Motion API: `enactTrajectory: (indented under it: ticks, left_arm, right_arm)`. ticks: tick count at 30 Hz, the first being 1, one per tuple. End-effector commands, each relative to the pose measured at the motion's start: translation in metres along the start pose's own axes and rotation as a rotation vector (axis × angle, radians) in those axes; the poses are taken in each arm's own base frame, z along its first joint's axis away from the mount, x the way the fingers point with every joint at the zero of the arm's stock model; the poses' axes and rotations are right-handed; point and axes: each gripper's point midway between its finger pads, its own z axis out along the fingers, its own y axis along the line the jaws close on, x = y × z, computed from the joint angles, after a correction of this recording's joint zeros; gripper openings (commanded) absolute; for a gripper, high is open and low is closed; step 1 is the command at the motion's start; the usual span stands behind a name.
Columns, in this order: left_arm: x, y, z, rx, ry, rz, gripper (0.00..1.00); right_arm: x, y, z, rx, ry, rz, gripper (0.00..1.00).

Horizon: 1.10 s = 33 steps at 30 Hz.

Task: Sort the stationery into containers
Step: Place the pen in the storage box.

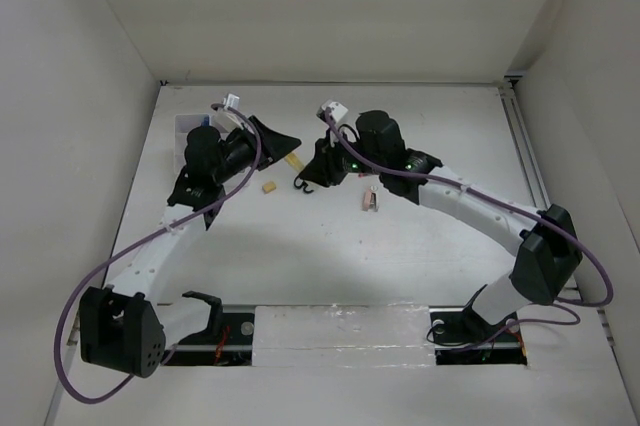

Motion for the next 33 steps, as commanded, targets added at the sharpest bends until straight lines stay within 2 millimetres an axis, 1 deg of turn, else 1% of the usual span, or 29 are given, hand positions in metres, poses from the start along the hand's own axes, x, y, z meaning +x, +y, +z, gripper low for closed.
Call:
enactTrajectory:
  ticks: [1,2,3,4,6,9,10,11,13,14,15,16,17,18,19,20,21,22,23,24,25,26,27,28,29,30,31,32,33]
  left_arm:
    - [-0.003,-0.005,0.001,0.036,-0.012,0.020,0.41]
    - [-0.003,-0.005,0.001,0.036,-0.012,0.020,0.34]
    - [-0.001,-0.002,0.003,0.029,-0.006,0.015,0.33]
    - [0.000,-0.003,0.002,0.035,0.002,0.015,0.29]
    - [-0.001,-0.004,0.004,0.035,0.002,0.015,0.17]
    - [-0.003,-0.008,0.004,0.047,0.005,0.019,0.10]
    - [-0.002,-0.005,0.006,0.040,0.010,0.014,0.09]
    - [0.000,-0.003,0.006,0.034,0.015,0.009,0.06]
    - [-0.005,-0.006,0.006,0.028,0.006,0.010,0.00]
    - [-0.005,-0.002,0.008,0.017,0.004,0.005,0.00]
    - [-0.007,-0.004,0.008,0.017,0.003,0.015,0.00]
    - [-0.013,-0.005,0.008,0.003,-0.010,0.023,0.00]
    - [-0.020,-0.001,0.011,-0.030,-0.035,0.031,0.00]
    - [-0.025,0.003,0.013,-0.059,-0.050,0.046,0.00]
    - [-0.038,-0.002,0.010,-0.102,-0.069,0.063,0.00]
    - [-0.048,0.005,0.011,-0.155,-0.089,0.118,0.00]
    - [-0.068,0.017,0.009,-0.261,-0.171,0.141,0.00]
    - [-0.081,0.025,0.007,-0.331,-0.209,0.154,0.00]
    - [-0.098,0.024,0.001,-0.403,-0.249,0.165,0.00]
    - [-0.120,0.040,-0.010,-0.536,-0.348,0.176,0.00]
    - [-0.128,0.055,-0.010,-0.621,-0.365,0.170,0.00]
    - [-0.151,0.057,-0.023,-0.721,-0.434,0.172,0.00]
    - [-0.154,0.059,-0.019,-0.742,-0.413,0.168,0.00]
    - [-0.168,0.071,-0.028,-0.840,-0.459,0.170,0.00]
    - [-0.173,0.095,-0.024,-0.925,-0.440,0.161,0.00]
    - [-0.184,0.090,-0.029,-0.975,-0.448,0.165,0.00]
    - [-0.196,0.101,-0.040,-1.067,-0.490,0.172,0.00]
    - [-0.196,0.122,-0.034,-1.144,-0.470,0.179,0.00]
    - [-0.206,0.117,-0.039,-1.187,-0.490,0.188,0.00]
  right_arm:
    - [-0.048,0.025,-0.011,-0.051,-0.136,-0.053,0.00]
    - [-0.053,0.025,-0.012,-0.040,-0.148,-0.047,0.00]
    - [-0.053,0.023,-0.009,-0.041,-0.150,-0.047,0.00]
    - [-0.058,0.022,-0.010,-0.028,-0.162,-0.050,0.00]
    - [-0.058,0.015,-0.005,0.005,-0.164,-0.026,0.00]
    - [-0.066,0.007,-0.003,0.047,-0.184,-0.026,0.00]
    - [-0.066,0.008,-0.003,0.046,-0.184,-0.015,0.00]
    - [-0.064,0.000,0.000,0.078,-0.184,-0.009,0.00]
    - [-0.074,0.002,-0.002,0.081,-0.205,-0.006,0.00]
    - [-0.071,0.000,0.001,0.083,-0.197,-0.003,0.00]
    - [-0.071,0.000,0.001,0.083,-0.197,-0.003,0.03]
    - [-0.076,0.002,0.000,0.081,-0.206,-0.006,0.34]
    - [-0.076,0.002,0.000,0.081,-0.207,-0.006,0.58]
    - [-0.072,-0.003,0.000,0.104,-0.204,-0.002,0.82]
    - [-0.069,-0.008,0.001,0.123,-0.200,0.003,1.00]
    - [-0.067,-0.010,-0.005,0.144,-0.205,0.005,1.00]
    - [-0.062,-0.013,-0.008,0.168,-0.199,0.010,1.00]
    - [-0.060,-0.019,-0.013,0.203,-0.204,0.005,1.00]
    - [-0.048,-0.030,-0.017,0.236,-0.187,0.017,1.00]
    - [-0.049,-0.027,-0.026,0.242,-0.200,0.014,1.00]
    - [-0.047,-0.035,-0.034,0.269,-0.205,0.020,1.00]
    - [-0.041,-0.040,-0.044,0.284,-0.205,0.025,1.00]
    - [-0.038,-0.038,-0.047,0.284,-0.205,0.025,1.00]
    - [-0.034,-0.044,-0.053,0.300,-0.198,0.023,1.00]
    - [-0.033,-0.048,-0.059,0.318,-0.205,0.025,1.00]
    - [-0.028,-0.045,-0.067,0.320,-0.199,0.018,1.00]
    - [-0.026,-0.049,-0.073,0.340,-0.198,0.011,1.00]
    - [-0.021,-0.050,-0.077,0.353,-0.186,0.016,1.00]
    - [-0.021,-0.051,-0.083,0.361,-0.194,0.017,1.00]
